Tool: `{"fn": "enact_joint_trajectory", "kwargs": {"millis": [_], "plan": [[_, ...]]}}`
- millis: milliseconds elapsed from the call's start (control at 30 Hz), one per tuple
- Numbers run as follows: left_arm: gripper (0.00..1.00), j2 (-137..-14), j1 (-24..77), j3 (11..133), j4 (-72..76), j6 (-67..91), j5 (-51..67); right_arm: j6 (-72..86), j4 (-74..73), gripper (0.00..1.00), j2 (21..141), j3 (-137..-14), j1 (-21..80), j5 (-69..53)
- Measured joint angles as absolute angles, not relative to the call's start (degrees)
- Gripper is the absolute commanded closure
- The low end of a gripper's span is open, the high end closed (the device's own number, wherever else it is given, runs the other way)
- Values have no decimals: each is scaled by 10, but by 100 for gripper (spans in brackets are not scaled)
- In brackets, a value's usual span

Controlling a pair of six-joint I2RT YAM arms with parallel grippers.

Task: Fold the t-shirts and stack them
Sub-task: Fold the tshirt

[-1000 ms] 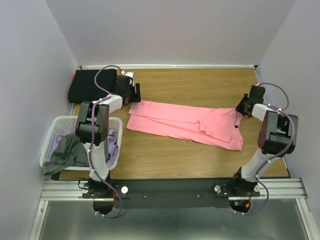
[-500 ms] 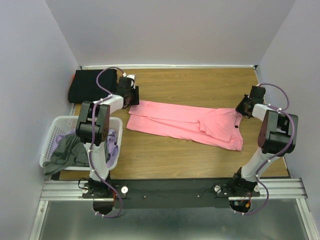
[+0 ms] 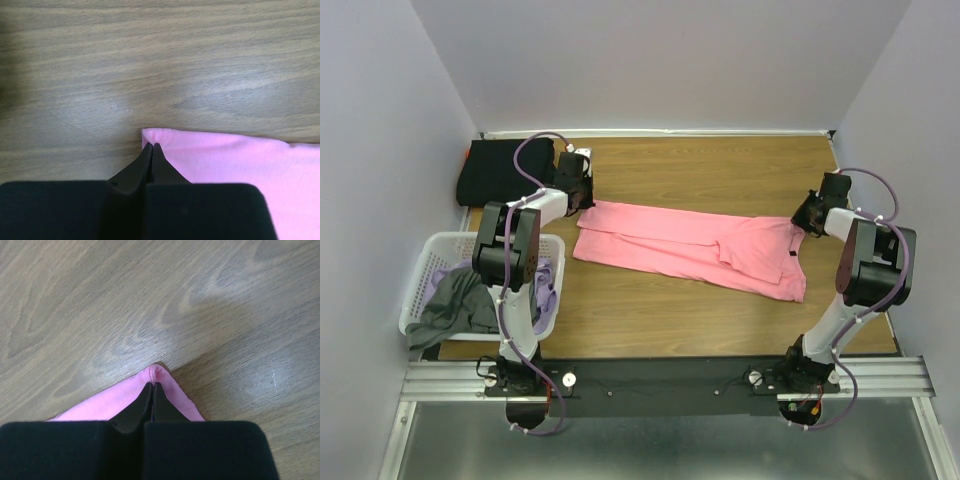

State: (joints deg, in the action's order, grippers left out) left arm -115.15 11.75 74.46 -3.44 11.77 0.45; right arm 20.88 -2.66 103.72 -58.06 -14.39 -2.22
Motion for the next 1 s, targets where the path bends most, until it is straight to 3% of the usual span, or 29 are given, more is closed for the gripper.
{"fn": "enact_joint_trajectory", "kwargs": {"millis": [600,700,767,833,900,933,1000], "plan": [[100,-1096,118,689,-14,130,-20,222,-26,99,1036,-574,-169,-22],[85,-1091,117,687,-13,132,-20,223,-26,97,1036,-574,-170,-25],[62,-1091,117,686,-13,133,-20,222,-26,93,1036,-574,-170,-27],[38,-1090,117,686,-13,131,-21,222,-27,78,1035,-574,-170,-29],[29,-1086,118,684,-14,136,-22,218,-27,64,1031,-574,-170,-31],[25,-1083,118,681,-14,136,-22,216,-27,52,1027,-573,-170,-32],[23,-1069,119,674,-15,136,-26,213,-26,44,1010,-568,-170,-32]]}}
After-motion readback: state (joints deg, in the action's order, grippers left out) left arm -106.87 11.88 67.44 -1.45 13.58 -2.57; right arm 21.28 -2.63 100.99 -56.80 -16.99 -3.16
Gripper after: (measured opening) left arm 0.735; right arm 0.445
